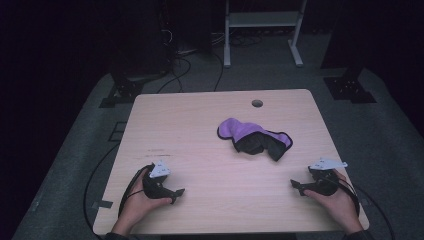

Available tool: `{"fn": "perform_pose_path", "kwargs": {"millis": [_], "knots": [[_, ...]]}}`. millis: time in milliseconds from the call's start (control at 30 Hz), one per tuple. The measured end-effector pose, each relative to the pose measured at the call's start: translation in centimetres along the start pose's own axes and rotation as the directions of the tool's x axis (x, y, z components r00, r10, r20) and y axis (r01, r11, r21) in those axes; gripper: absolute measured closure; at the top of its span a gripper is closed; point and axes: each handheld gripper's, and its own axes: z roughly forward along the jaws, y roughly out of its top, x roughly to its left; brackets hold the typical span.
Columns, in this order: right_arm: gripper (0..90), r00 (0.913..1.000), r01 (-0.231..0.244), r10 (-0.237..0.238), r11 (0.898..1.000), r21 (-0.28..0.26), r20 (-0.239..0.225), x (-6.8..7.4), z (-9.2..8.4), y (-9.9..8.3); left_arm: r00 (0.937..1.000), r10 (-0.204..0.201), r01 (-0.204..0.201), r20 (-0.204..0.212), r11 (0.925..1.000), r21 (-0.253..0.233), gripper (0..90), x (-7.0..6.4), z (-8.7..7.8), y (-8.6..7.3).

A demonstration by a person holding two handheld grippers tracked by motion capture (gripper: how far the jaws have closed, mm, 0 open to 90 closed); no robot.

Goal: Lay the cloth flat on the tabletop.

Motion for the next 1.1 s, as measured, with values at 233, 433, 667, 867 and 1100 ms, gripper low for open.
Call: {"fn": "perform_pose_path", "kwargs": {"millis": [233, 433, 667, 867, 1100], "knots": [[18.4, 0.9998, -0.013, 0.013, 1.0, -0.012, 0.015, -0.2, -0.2, -0.1, 1.0, -0.001, 0.001, 0.0, 1.0, -0.001, 0.0, 0.0, 0.0, 0.0], [38.2, 0.9998, -0.02, 0.02, 1.0, -0.016, -0.001, -0.3, -0.7, 0.0, 1.0, -0.002, 0.002, -0.002, 1.0, -0.002, 0.0, 0.0, 0.0, 0.0], [40.1, 0.9991, -0.005, 0.002, 0.998, -0.06, -0.042, -0.1, -1.0, 1.6, 1.0, -0.005, 0.005, -0.003, 1.0, -0.003, 0.0, -0.1, -0.1, -0.1], [39.0, 0.998, 0.005, -0.01, 0.997, -0.082, -0.062, 0.0, -0.6, 3.0, 1.0, -0.005, 0.005, -0.004, 1.0, -0.003, 0.0, -0.1, -0.1, -0.1], [40.2, 0.9967, 0.021, -0.03, 0.993, -0.118, -0.076, -0.2, 0.0, 5.6, 1.0, -0.004, 0.004, -0.003, 1.0, 0.0, 0.0, 0.0, -0.1, -0.1]]}}
